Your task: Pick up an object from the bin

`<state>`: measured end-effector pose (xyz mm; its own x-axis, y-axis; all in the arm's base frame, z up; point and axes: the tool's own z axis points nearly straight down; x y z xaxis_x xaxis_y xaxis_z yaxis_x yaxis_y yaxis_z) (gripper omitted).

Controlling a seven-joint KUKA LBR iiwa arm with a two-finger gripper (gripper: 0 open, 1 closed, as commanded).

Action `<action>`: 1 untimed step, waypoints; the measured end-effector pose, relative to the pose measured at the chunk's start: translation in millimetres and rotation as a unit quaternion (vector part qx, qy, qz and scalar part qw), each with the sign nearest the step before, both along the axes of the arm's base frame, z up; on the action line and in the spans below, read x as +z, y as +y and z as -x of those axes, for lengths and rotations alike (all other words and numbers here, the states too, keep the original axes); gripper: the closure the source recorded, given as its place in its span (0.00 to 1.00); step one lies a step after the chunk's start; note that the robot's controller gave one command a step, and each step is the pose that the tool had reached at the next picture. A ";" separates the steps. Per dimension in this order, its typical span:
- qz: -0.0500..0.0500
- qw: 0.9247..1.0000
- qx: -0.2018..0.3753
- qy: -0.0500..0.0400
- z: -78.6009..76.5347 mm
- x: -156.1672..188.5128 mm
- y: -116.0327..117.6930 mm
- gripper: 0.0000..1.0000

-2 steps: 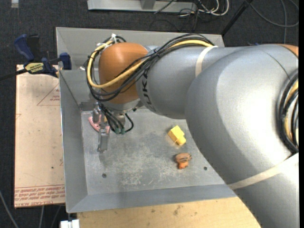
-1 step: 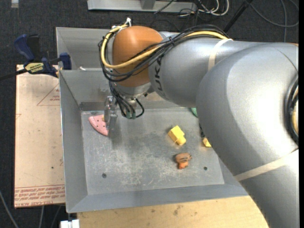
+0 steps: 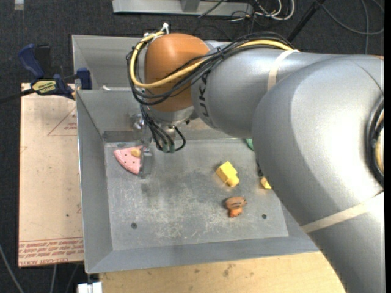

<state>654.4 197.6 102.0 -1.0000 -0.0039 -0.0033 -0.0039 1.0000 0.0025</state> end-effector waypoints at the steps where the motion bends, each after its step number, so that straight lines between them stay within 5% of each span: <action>1: 0.000 1.000 0.000 0.000 0.0 0.0 0.0 0.00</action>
Offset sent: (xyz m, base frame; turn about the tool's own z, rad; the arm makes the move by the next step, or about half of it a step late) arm -0.0069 0.0084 -0.0320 0.0729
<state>654.4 197.6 102.0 -1.0000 -0.0040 -0.0033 -0.0040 1.0000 0.0026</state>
